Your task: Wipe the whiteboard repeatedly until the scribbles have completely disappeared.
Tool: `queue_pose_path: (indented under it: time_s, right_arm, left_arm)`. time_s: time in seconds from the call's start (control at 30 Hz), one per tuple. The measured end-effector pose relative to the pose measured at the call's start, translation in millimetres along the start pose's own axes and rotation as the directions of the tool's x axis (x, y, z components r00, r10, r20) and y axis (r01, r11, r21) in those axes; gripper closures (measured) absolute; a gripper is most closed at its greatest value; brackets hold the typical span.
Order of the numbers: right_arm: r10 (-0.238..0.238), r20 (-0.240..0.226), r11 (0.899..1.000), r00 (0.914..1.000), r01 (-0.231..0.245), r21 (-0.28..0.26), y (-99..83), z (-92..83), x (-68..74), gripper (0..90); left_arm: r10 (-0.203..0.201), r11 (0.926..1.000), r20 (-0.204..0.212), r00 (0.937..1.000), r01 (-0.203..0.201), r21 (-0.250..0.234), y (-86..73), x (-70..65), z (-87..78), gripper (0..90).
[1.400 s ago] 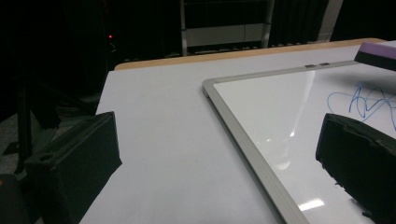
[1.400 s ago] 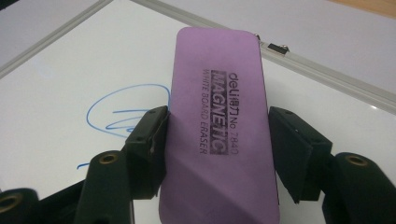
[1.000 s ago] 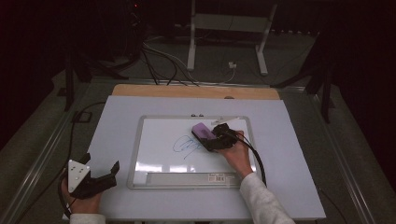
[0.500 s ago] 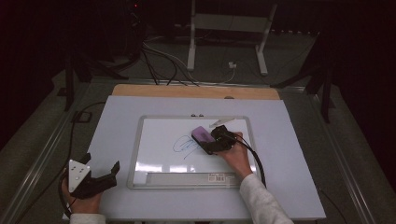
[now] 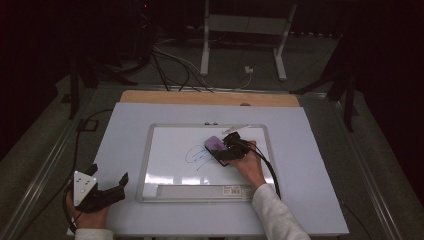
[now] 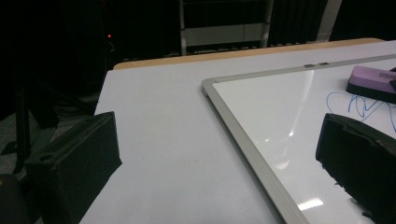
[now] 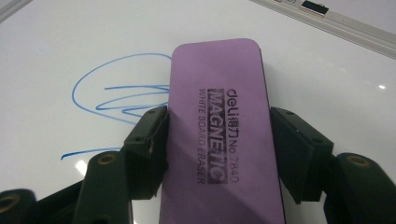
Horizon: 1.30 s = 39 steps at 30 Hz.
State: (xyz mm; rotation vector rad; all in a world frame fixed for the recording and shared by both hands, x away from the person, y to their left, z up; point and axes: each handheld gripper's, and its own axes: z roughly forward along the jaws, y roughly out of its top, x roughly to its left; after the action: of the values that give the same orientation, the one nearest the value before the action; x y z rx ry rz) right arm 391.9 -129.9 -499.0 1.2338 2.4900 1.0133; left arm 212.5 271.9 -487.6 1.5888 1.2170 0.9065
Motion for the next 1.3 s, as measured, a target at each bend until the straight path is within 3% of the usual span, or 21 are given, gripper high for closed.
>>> queue_pose_path:
  time_s: [0.3,0.47,0.6,0.73,0.93,1.0,1.1,1.23,1.3]
  right_arm:
    - [-0.003,0.018,1.0,0.9998,0.002,0.008,0.7,-0.5,0.7,40.6]
    - [0.015,0.094,1.0,0.9955,-0.016,0.01,1.3,-3.6,-5.7,40.7]
    - [0.038,0.18,0.999,0.9829,-0.04,0.005,0.4,-7.6,-14.5,40.8]
    - [0.049,0.196,0.999,0.9794,-0.05,0.0,-0.3,-7.7,-13.4,40.8]
    - [-0.002,0.09,1.0,0.996,0.0,0.013,-0.6,-3.4,6.7,40.8]
    - [-0.023,0.086,1.0,0.996,0.022,0.011,-1.4,-3.0,12.4,40.8]
    - [0.0,0.076,1.0,0.9971,0.0,0.01,-1.7,-3.2,8.1,40.8]
    - [0.02,0.18,1.0,0.9834,-0.021,0.004,-0.8,-6.3,-3.3,40.9]
    - [0.047,0.185,0.999,0.9815,-0.047,-0.001,-2.1,-7.9,-8.4,40.9]
  left_arm:
    - [0.002,1.0,-0.001,1.0,-0.002,0.0,0.1,-0.2,-0.4,0.5]
    - [0.002,1.0,-0.001,1.0,-0.002,0.0,0.1,0.0,-0.6,0.5]
    - [0.001,1.0,-0.001,1.0,-0.001,0.001,0.1,-0.1,-0.4,0.5]
    - [0.0,1.0,-0.001,1.0,0.0,-0.001,0.1,-0.6,0.1,0.5]
    - [0.002,1.0,-0.001,1.0,-0.002,0.0,0.3,-0.8,-0.1,0.5]
    - [0.002,1.0,0.0,1.0,-0.002,0.0,0.2,-0.6,-0.6,0.5]
    - [0.002,1.0,0.0,1.0,-0.002,0.0,0.2,-0.2,-0.7,0.5]
    - [0.001,1.0,-0.001,1.0,-0.001,-0.001,0.2,0.2,-1.0,0.5]
    - [0.001,1.0,-0.001,1.0,-0.001,-0.001,0.2,0.2,-0.9,0.5]
